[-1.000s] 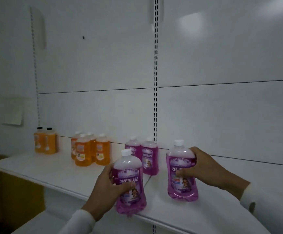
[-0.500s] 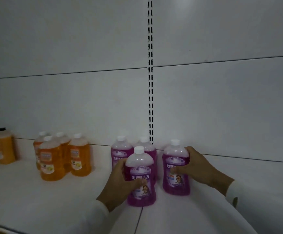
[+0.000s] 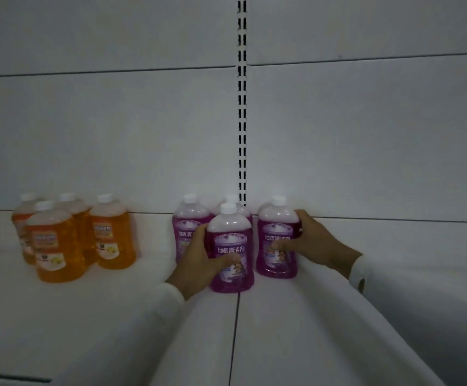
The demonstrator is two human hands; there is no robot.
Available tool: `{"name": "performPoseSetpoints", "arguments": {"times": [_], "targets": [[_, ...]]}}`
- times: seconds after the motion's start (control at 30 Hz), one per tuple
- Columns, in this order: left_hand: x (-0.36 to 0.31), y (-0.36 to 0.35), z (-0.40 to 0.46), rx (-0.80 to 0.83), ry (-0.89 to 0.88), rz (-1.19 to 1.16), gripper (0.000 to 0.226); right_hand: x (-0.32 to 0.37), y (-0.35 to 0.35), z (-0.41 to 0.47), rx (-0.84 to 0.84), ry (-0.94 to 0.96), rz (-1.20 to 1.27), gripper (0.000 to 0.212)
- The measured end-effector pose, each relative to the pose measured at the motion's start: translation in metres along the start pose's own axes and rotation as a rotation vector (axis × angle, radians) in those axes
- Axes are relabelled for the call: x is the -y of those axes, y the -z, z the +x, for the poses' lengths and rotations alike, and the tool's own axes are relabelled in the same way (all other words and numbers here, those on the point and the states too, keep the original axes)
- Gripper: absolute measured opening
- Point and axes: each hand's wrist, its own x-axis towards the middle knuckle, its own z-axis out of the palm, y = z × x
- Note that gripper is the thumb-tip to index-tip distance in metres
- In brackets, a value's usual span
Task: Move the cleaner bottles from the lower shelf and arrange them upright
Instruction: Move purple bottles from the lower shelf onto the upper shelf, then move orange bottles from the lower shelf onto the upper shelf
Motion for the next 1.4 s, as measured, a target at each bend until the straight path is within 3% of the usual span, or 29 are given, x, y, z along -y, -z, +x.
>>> {"name": "performPoseSetpoints", "arguments": {"times": [0.3, 0.47, 0.57, 0.63, 0.73, 0.83, 1.1, 1.27, 1.4], "targets": [[-0.019, 0.012, -0.013, 0.01, 0.027, 0.175, 0.069, 0.004, 0.006, -0.005, 0.0, -0.023, -0.088, 0.078], [-0.048, 0.024, -0.043, -0.013, -0.045, 0.522, 0.046, 0.03, 0.024, -0.033, -0.094, 0.044, -0.351, 0.094], [-0.064, 0.027, -0.058, 0.052, -0.049, 0.718, 0.034, 0.056, 0.036, -0.062, -0.077, 0.061, -0.551, 0.085], [-0.076, 0.02, -0.068, 0.102, -0.096, 0.783, 0.043, 0.071, 0.043, -0.089, -0.072, 0.049, -0.627, 0.077], [-0.093, -0.006, -0.091, 0.226, -0.179, 0.822, 0.066, 0.082, 0.05, -0.135, -0.078, -0.014, -0.704, 0.073], [-0.105, -0.042, -0.118, 0.331, -0.27, 0.808, 0.074, 0.079, 0.063, -0.186, -0.117, -0.095, -0.728, 0.071], [-0.13, -0.156, -0.199, 0.536, -0.464, 0.677, 0.064, 0.043, 0.128, -0.335, -0.222, -0.342, -0.765, 0.068], [-0.124, -0.227, -0.246, 0.626, -0.479, 0.631, 0.059, 0.003, 0.158, -0.407, -0.244, -0.423, -0.735, 0.067], [-0.091, -0.279, -0.28, 0.657, -0.365, 0.641, 0.053, -0.05, 0.169, -0.455, -0.199, -0.463, -0.681, 0.067]]}}
